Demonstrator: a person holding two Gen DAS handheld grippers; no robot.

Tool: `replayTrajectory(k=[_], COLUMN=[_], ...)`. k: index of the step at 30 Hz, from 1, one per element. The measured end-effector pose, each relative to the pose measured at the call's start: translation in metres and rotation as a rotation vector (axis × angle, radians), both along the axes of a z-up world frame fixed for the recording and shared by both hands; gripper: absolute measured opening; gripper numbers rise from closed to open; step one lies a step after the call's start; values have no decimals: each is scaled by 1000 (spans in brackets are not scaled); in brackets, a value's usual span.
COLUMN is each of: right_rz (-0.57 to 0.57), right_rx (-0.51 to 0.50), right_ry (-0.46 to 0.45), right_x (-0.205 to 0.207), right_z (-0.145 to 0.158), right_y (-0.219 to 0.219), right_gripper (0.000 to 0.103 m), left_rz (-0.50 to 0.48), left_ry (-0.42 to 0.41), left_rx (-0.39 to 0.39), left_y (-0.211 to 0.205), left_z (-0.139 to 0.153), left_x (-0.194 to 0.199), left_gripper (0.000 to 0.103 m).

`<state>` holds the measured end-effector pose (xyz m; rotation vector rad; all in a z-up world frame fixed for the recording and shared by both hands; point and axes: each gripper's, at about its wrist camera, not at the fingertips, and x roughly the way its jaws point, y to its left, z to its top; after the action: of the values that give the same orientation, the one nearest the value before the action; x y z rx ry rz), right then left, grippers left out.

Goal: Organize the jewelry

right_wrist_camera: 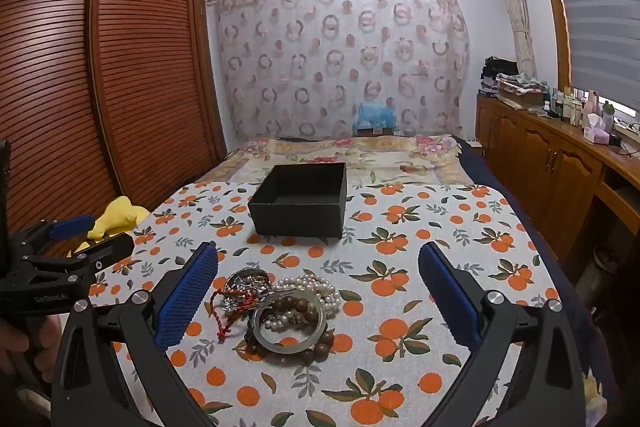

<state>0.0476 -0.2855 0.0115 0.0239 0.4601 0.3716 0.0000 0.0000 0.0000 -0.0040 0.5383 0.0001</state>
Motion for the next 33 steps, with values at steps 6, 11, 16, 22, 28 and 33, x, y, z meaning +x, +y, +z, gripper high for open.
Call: replayTrajectory(k=[6,11,16,22,28,33], right_rz=[0,-1,0,0,0,0], right_rx=[-3,-2,0,1,3,3], right_ry=[6,7,7,6,6,5], right_x=[1,0,0,-1,-1,-1], right_z=[-1,0,0,0,1,1], right_y=[0,-1,-1,-1,-1,-1], right_gripper=[100,100,100,100,100,100], left_rz=[1,3,6,4,4,5], left_ry=[-3,-8,-14,-22,-25,-26], left_rx=[7,10,8,6,4,3], left_y=[0,-1,-1,0,0,0], left_z=[0,0,3,3,3,2], left_x=[0,0,-1,-2,-3,-3], left_gripper=[96,96,96,96,96,96])
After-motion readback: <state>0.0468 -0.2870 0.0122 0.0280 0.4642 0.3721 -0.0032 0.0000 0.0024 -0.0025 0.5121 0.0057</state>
